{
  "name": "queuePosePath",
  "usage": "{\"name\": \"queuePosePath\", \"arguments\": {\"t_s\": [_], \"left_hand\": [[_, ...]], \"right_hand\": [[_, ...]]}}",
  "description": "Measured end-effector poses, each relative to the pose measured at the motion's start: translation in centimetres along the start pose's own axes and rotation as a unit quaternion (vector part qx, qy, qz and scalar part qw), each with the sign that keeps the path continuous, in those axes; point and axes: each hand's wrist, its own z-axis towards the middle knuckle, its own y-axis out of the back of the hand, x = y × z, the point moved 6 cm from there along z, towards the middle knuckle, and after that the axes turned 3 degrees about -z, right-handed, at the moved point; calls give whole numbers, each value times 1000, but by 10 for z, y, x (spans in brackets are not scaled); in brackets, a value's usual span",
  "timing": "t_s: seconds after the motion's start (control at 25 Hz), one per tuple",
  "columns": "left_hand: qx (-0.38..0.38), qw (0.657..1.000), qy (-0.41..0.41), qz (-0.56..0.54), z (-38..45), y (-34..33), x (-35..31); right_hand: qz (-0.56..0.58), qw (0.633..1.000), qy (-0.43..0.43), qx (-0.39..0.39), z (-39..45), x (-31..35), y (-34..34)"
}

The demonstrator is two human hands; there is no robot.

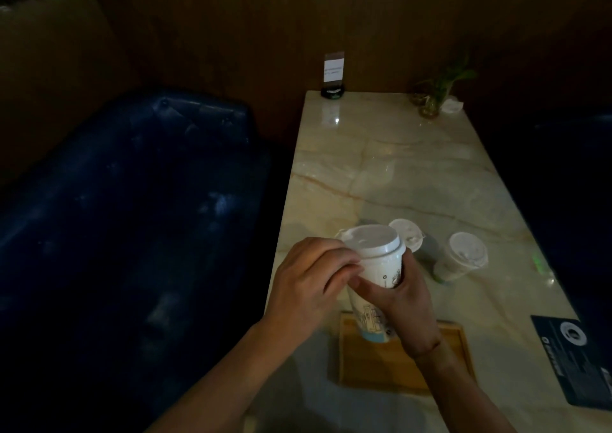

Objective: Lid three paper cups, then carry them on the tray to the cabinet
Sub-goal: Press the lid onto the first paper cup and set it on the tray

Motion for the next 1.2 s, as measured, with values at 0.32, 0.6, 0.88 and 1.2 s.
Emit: {"name": "queuePosePath", "arguments": {"t_s": [0.32,0.6,0.88,1.2], "left_hand": [[1,1000,-26,-3,-9,4,0],[-20,1000,8,-6,-16,1,7],[-12,995,-28,98,-15,-8,5],[-42,997,29,65,-8,-4,-6]], "right_hand": [[39,998,-14,57,-1,-7,5],[103,987,-67,105,-3,-22,-4],[-61,997,-31,44,14,-8,-14],[-30,998,7,-55,-2,7,-10]]}}
